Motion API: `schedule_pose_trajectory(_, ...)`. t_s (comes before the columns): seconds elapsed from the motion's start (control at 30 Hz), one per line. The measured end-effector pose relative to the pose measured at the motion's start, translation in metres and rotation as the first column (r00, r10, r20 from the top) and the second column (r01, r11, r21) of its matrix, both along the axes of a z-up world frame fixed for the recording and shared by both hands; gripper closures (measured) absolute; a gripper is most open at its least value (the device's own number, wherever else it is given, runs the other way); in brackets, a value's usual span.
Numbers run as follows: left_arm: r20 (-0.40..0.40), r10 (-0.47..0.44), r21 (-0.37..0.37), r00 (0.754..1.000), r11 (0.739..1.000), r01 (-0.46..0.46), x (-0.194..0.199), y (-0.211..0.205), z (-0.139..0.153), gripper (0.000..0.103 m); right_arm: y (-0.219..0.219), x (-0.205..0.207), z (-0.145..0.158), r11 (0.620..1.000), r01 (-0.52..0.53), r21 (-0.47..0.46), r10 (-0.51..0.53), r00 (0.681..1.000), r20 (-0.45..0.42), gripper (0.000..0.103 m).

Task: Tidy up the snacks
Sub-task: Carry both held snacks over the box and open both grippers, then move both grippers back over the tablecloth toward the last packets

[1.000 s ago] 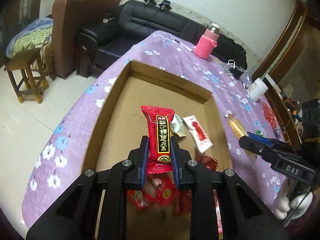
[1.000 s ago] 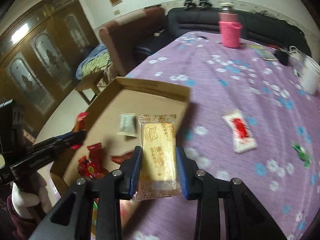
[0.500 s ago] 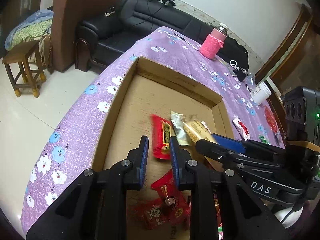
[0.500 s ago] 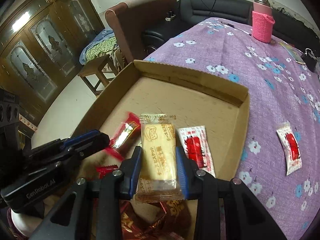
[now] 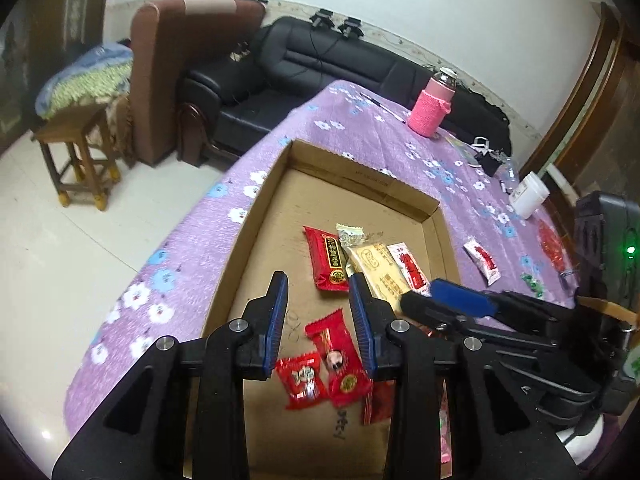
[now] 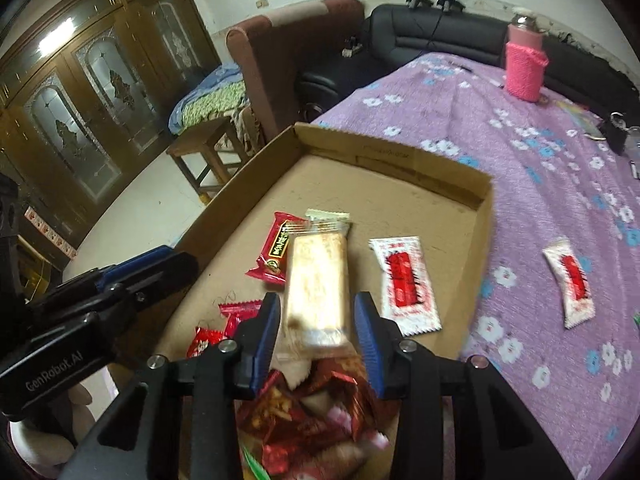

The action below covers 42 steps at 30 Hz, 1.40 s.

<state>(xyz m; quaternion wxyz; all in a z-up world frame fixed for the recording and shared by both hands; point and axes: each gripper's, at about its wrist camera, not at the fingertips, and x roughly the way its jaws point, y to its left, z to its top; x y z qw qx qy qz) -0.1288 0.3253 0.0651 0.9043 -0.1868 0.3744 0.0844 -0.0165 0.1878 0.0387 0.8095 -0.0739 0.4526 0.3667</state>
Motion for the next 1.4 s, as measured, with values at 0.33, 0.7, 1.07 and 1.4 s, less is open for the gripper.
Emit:
schedule_pose_trajectory(0.33,-0.003,-0.012,0.161,1.000,0.987,0.012,-0.017,-0.065,0.014,0.049,-0.061,-0.014,0.010,0.996,0.078,0.042,-0.080,0.996,0.034,0.052)
schedule_pose_trajectory(0.7,-0.038,-0.108,0.275,0.993,0.955,0.114,-0.016,-0.131,0.021,0.049,-0.132,-0.019,0.005,0.982,0.178,0.068,-0.180,0.983,0.025,0.049)
schedule_pose_trajectory(1.07,-0.075,-0.167,0.338,0.983,0.923,0.183,-0.006,-0.177,0.019,0.049,-0.180,-0.013,-0.002,0.965,0.241,0.103,-0.242,0.970,-0.003,0.047)
schedule_pose_trajectory(1.4,-0.111,-0.206,0.364,0.972,0.902,0.233,0.005,-0.207,0.013,0.049,-0.211,-0.004,-0.008,0.950,0.285,0.124,-0.283,0.959,-0.031,0.047)
